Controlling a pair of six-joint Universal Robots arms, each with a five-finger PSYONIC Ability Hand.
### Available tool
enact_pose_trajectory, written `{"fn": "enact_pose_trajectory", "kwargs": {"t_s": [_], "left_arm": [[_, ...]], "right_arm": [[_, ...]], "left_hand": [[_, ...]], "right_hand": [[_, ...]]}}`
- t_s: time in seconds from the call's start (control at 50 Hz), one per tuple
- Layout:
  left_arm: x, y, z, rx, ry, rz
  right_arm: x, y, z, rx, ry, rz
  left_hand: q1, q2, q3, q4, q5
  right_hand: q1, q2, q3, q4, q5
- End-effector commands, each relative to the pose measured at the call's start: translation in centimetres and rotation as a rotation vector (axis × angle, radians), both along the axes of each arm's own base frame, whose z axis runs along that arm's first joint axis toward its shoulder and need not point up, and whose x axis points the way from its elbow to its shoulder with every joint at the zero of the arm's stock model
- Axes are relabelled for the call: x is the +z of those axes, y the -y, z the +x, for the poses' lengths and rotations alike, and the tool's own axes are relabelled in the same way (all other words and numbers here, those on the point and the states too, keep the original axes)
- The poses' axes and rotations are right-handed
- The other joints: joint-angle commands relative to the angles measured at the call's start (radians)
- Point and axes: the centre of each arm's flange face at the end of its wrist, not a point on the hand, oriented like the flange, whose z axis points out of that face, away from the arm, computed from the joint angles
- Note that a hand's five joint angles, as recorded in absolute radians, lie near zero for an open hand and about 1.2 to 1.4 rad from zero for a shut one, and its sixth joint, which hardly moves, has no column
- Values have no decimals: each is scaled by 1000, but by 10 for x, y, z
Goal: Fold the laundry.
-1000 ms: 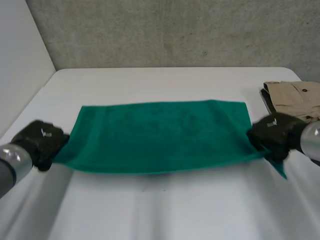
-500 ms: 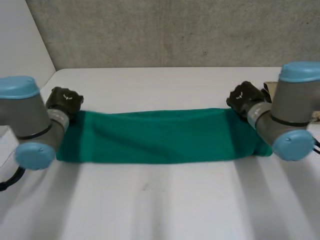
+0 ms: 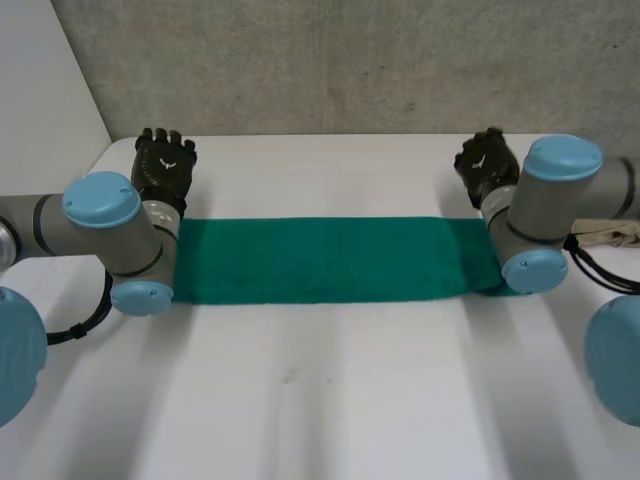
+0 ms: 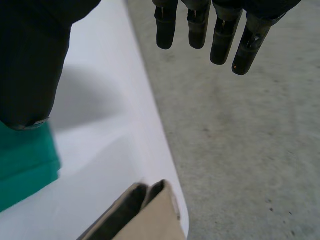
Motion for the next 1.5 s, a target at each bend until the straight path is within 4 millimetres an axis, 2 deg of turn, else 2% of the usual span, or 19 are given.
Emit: {"fn": "enact_pose_trajectory", "kwargs": {"t_s": [0.02, 0.08, 0.14, 0.2, 0.3, 0.48, 0.68, 0.74, 0.8, 0.92, 1.0, 1.08, 1.18, 1.26, 1.32, 1.4, 1.42, 1.48, 1.5], "left_arm": [[28, -34, 3, -16, -6, -5], [49, -54, 9, -19, -12, -11], [57, -78, 18, -27, -33, 9], [57, -102, 25, -47, -106, 54], [41, -124, 29, -92, -248, 160], [27, -122, 32, -92, -393, 234], [24, -119, 37, -74, -395, 238], [24, -120, 37, -75, -394, 241], [22, -121, 37, -75, -391, 245], [21, -122, 37, -76, -390, 249], [22, -122, 37, -73, -390, 248], [23, -122, 37, -74, -390, 247], [22, -123, 37, -73, -390, 249], [22, -125, 38, -74, -389, 253], [22, -125, 37, -76, -387, 251], [22, -125, 37, -76, -387, 251], [22, -125, 37, -76, -388, 250], [23, -125, 38, -75, -388, 248], [24, -125, 38, -75, -389, 247]], "right_arm": [[82, -31, -13, -5, 303, 3], [105, -51, -23, 4, 384, 36], [104, -64, -39, -18, 402, 113], [79, -84, -65, -68, 389, 307], [42, -105, -81, -106, 427, 511], [-9, -88, -95, -119, 526, 522], [-31, -70, -94, -110, 531, 510], [-37, -66, -94, -115, 530, 516], [-37, -62, -96, -122, 535, 504], [-23, -57, -116, -165, 533, 464], [8, -64, -124, -161, 475, 411], [13, -69, -153, -217, 379, 388], [7, -62, -209, -325, 191, 323], [12, -56, -230, -353, 81, 282], [21, -53, -227, -339, 69, 252], [45, -54, -192, -242, 76, 176], [54, -56, -169, -180, 81, 143], [72, -62, -127, -65, 78, 77], [82, -70, -97, 19, 75, 36]], "left_hand": [[-16, -32, -39, -31, -48], [-16, -32, -39, -31, -48], [-16, -32, -39, -31, -48], [-16, -32, -39, -31, -48], [-15, -31, -39, -30, -47], [0, -16, -24, -15, -32], [0, -16, -24, -15, -32], [0, -16, -24, -15, -32], [2, -13, -21, -12, -30], [2, -13, -21, -12, -30], [0, -16, -24, -15, -32], [0, -16, -24, -15, -32], [0, -16, -24, -15, -32], [0, -16, -24, -15, -32], [0, -16, -24, -15, -32], [0, -16, -24, -15, -32], [0, -16, -24, -15, -32], [-3, -19, -27, -18, -35], [-3, -19, -27, -18, -35]], "right_hand": [[-29, -49, -42, -64, -71], [-29, -49, -42, -64, -71], [-29, -49, -42, -64, -71], [-29, -49, -42, -64, -71], [-5, -24, -18, -39, -47], [213, 193, 200, 178, 171], [406, 387, 393, 372, 364], [632, 612, 619, 597, 590], [1191, 1171, 1178, 1156, 1149], [1193, 1173, 1179, 1158, 1151], [1193, 1173, 1179, 1158, 1151], [1193, 1173, 1179, 1158, 1151], [1193, 1173, 1179, 1158, 1151], [1193, 1173, 1179, 1158, 1151], [1193, 1173, 1179, 1158, 1151], [1193, 1173, 1179, 1158, 1151], [1193, 1173, 1179, 1158, 1151], [1193, 1173, 1179, 1158, 1151], [1193, 1173, 1179, 1158, 1151]]}}
